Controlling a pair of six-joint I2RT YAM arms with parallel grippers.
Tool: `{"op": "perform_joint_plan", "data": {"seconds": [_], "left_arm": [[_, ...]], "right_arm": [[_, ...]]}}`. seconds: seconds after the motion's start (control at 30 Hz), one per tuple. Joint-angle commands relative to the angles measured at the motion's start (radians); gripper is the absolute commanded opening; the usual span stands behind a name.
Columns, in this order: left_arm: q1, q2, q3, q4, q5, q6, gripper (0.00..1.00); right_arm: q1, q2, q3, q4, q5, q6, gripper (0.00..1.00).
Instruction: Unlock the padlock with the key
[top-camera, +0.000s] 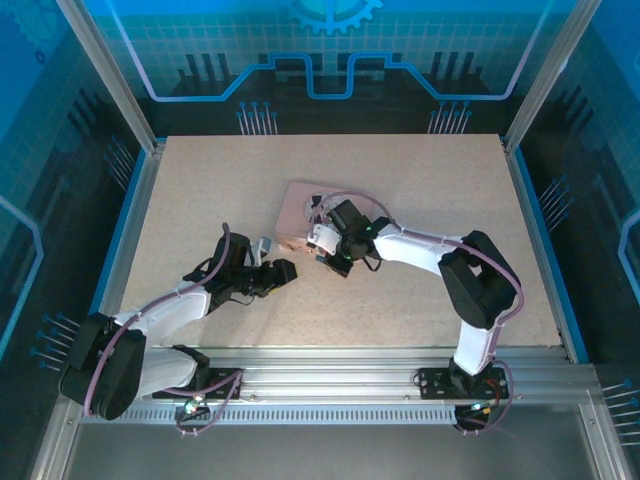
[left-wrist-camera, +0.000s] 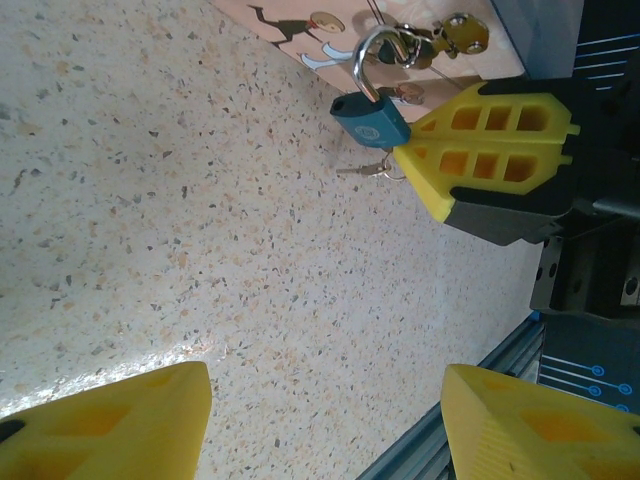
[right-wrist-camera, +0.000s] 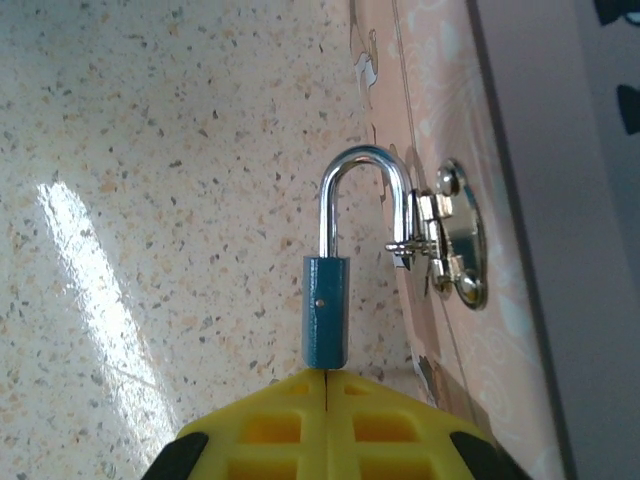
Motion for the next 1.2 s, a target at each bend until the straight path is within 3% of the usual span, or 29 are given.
{"op": "perform_joint_plan", "data": {"seconds": [0.0,0.27,0.77,1.17], "left_arm": [[-0.004,0.002,-0.009,-0.001,-0.009,0.009,0.64],[-0.006,-0.010,-0.017,0.000,-0.022,0.003,0.63],[-0.004,-0.057,-0.026,-0.011,-0.057,-0.003,0.64],[0.039,-0.192,-0.034,-0.143,-0.106,0.000,0.66]], "right_arm": [[-0.002,0.022,0.054,-0.013,-0.040,-0.022,0.00],[0.011,0.019,0.063,-0.013,-0.063,-0.013,0.00],[0.047,-0.102,-0.079,0.054,-0.102,0.079,0.00],[0.104,-0.162,-0.145,0.132,-0.179,0.175,0.00]]}}
